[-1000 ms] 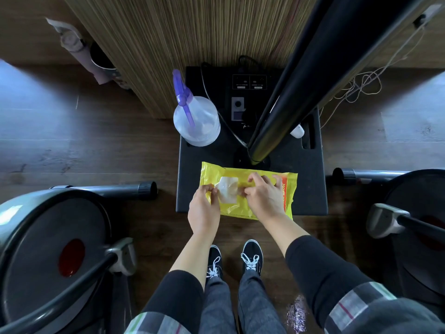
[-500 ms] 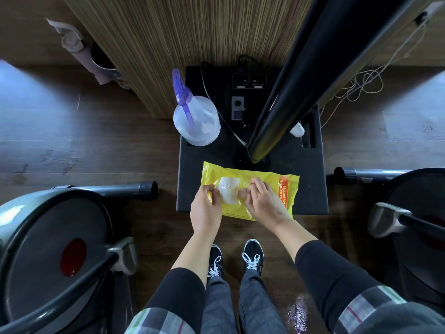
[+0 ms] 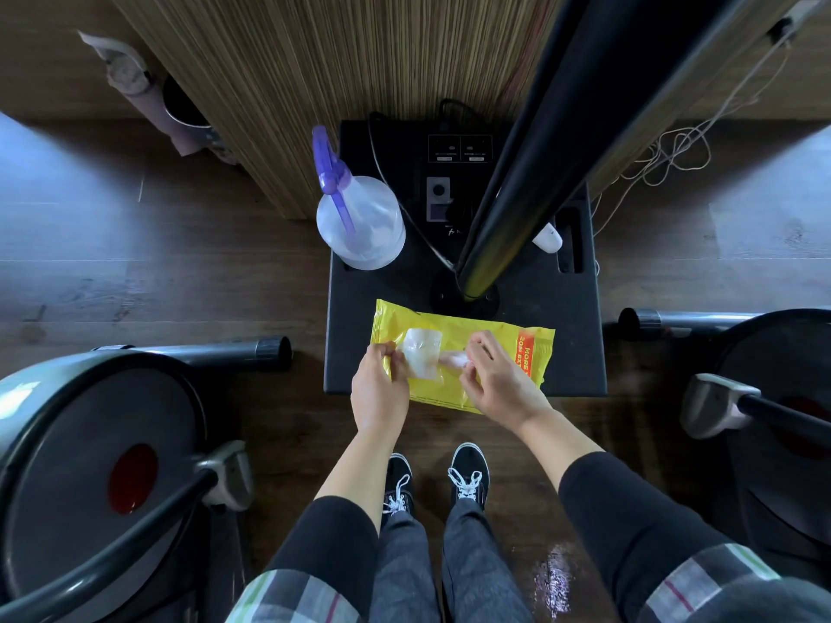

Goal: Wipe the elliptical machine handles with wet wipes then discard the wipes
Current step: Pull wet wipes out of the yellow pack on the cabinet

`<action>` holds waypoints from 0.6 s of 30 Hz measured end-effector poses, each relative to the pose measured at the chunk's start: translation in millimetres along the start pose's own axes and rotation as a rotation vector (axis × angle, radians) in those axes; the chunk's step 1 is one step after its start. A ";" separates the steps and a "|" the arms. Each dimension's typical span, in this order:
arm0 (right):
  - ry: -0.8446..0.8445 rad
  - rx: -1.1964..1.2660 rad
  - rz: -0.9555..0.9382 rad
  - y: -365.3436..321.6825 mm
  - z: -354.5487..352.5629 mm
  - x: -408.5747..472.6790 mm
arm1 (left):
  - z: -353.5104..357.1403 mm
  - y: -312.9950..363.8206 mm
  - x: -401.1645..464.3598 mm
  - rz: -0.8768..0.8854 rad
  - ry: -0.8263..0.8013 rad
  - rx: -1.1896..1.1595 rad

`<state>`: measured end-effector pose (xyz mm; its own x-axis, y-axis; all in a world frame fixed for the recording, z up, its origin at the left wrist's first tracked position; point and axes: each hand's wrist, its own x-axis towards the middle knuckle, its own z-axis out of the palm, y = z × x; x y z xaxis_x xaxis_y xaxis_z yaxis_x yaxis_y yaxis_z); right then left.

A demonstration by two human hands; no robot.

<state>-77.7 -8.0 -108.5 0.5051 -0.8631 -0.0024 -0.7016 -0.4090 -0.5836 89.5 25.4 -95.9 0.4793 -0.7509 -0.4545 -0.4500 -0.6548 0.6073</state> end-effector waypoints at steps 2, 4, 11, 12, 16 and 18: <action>-0.001 0.004 -0.021 1.0 -4.8 -1.4 | 0.3 0.3 0.5 -0.001 0.006 0.005; 0.011 -0.016 -0.030 2.0 -7.9 -3.6 | 1.2 -0.2 0.3 0.000 0.007 0.005; 0.158 -0.044 0.006 10.7 -19.7 -13.1 | 2.1 0.8 -0.5 -0.022 0.001 -0.046; 0.197 -0.034 0.028 12.6 -22.1 -14.5 | 2.1 2.2 -0.5 -0.031 0.002 -0.059; 0.276 -0.099 0.168 24.5 -32.0 -23.7 | 2.4 8.1 -3.2 -0.031 0.002 -0.071; 0.228 -0.187 0.212 30.2 -33.4 -30.9 | 4.6 10.8 -7.2 0.057 0.012 -0.063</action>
<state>-131.2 -3.6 -99.0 0.2283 -0.9698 0.0863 -0.8692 -0.2430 -0.4306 77.8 23.3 -89.1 0.4633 -0.7856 -0.4102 -0.4288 -0.6037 0.6720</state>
